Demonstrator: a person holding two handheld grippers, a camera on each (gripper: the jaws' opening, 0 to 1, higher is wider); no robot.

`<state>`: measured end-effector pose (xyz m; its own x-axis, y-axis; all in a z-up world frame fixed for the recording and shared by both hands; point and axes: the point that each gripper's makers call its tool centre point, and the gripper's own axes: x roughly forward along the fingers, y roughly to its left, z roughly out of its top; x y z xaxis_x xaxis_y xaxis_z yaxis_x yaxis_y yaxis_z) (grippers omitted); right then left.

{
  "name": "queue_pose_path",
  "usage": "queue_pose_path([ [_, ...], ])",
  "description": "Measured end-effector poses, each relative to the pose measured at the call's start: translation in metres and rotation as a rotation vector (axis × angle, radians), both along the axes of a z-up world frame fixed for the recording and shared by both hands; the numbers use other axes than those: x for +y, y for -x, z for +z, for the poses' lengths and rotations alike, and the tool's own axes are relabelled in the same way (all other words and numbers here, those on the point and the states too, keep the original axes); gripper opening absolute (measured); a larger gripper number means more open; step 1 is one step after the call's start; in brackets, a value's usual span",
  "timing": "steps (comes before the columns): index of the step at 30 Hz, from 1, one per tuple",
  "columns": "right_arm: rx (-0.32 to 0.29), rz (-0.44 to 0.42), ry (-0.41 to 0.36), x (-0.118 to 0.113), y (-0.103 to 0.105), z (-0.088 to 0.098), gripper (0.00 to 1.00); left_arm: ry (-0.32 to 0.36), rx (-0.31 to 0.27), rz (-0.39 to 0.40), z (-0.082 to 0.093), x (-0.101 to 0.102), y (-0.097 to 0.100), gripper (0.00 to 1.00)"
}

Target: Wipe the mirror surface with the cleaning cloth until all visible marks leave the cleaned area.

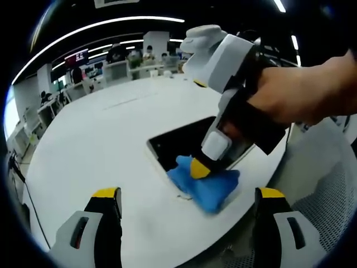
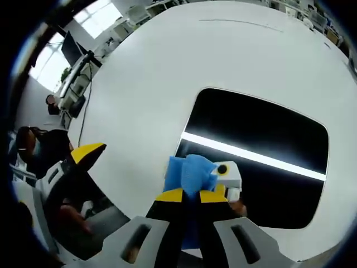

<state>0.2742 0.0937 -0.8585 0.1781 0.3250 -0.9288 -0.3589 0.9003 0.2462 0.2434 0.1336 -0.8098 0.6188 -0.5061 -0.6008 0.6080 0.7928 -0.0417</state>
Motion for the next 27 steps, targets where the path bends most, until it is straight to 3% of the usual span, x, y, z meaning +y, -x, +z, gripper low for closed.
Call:
queue_pose_path([
  [27,0.035,-0.016,0.003,0.002,-0.022,0.003,0.02,0.007,-0.011,0.01,0.0,0.002,-0.002,1.0],
])
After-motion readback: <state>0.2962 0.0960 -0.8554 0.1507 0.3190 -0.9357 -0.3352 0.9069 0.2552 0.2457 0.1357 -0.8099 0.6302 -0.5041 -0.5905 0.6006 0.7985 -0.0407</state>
